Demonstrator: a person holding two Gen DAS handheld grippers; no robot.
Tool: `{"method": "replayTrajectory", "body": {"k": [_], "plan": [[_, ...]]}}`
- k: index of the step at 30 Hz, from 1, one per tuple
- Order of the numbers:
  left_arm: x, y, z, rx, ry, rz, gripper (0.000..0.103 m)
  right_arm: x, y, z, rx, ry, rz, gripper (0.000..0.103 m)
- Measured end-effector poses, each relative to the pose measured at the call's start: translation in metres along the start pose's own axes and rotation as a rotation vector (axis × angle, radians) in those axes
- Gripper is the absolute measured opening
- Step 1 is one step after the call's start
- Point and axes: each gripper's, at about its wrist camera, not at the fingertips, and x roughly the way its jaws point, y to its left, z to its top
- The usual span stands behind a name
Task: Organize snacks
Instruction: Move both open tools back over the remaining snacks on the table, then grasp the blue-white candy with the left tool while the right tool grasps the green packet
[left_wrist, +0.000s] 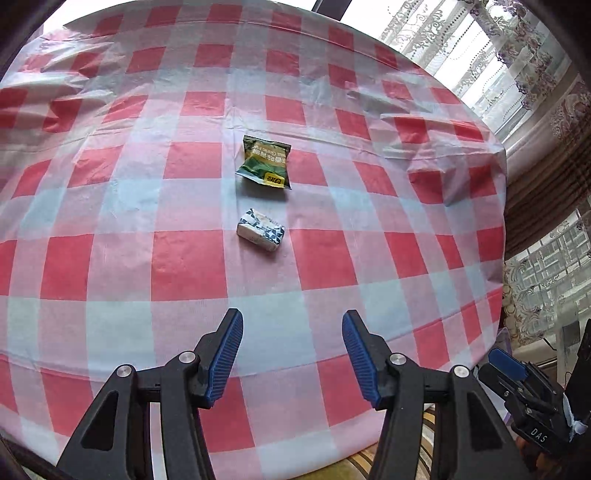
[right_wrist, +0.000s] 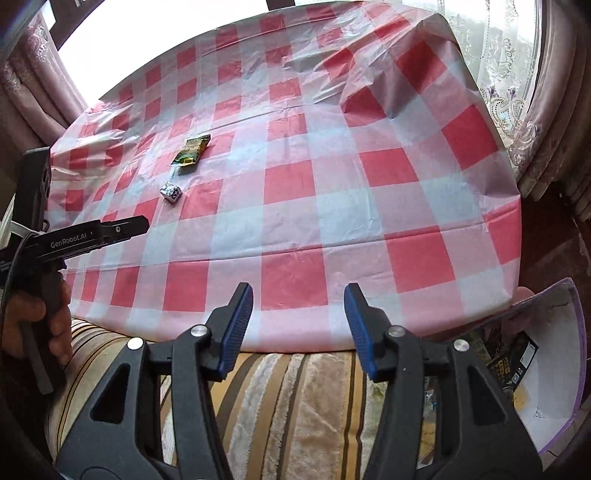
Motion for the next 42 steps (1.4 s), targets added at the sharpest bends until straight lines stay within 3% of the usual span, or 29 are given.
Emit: {"method": "replayTrajectory", "body": {"k": [2,12,19,22,27,34,42], "plan": [[0.010,0.007,0.011,-0.020,0.008,0.013,0.043,0.005,0.005,0.006,0.003,-0.001,-0.001,0.056],[0.049,-0.001,0.048,0.044,0.010,0.044,0.038,0.027,0.004,0.021,0.036,0.014,-0.001,0.057],[0.058,-0.010,0.057,0.100,-0.014,0.091,0.035,0.040,0.000,0.030,0.059,0.027,0.004,0.057],[0.062,-0.016,0.057,0.170,-0.030,0.157,0.023,0.045,0.003,0.038,0.063,0.023,-0.001,0.059],[0.060,-0.016,0.052,0.228,-0.055,0.168,0.022,0.056,0.017,0.056,0.052,0.005,-0.025,0.065],[0.042,0.005,0.046,0.148,-0.071,0.133,0.022,0.075,0.047,0.080,0.059,-0.015,-0.022,0.074],[0.012,0.059,0.030,-0.015,-0.127,0.144,0.022,0.122,0.111,0.113,-0.012,-0.011,0.003,0.076]]}}
